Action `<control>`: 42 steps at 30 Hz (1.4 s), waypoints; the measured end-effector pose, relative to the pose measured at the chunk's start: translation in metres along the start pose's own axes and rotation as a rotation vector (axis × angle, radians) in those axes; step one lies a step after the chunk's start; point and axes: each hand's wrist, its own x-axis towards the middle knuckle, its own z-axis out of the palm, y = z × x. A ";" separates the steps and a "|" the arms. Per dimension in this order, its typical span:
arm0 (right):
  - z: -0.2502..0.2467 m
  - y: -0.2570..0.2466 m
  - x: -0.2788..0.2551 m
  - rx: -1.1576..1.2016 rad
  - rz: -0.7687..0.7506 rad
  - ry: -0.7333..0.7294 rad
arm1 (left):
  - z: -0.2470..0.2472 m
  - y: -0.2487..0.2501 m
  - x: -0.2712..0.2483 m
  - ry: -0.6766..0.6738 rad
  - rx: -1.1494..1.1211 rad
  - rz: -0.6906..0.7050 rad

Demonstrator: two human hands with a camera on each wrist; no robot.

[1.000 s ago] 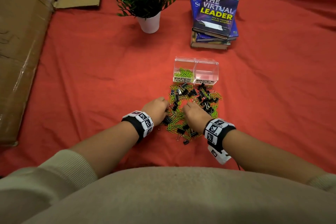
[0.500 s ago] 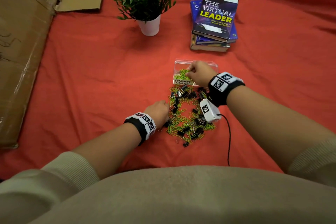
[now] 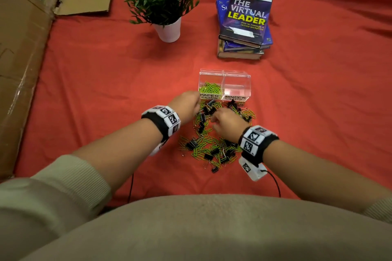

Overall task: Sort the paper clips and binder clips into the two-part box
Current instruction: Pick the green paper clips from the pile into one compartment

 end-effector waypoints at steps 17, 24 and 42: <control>0.047 0.003 -0.030 -0.115 -0.121 -0.014 | 0.011 0.019 0.001 0.046 0.057 0.031; 0.041 0.010 -0.022 0.018 0.014 0.062 | 0.047 -0.001 -0.055 -0.275 0.171 -0.013; 0.047 0.005 -0.024 0.012 0.035 0.129 | 0.039 -0.022 -0.064 -0.107 0.034 -0.118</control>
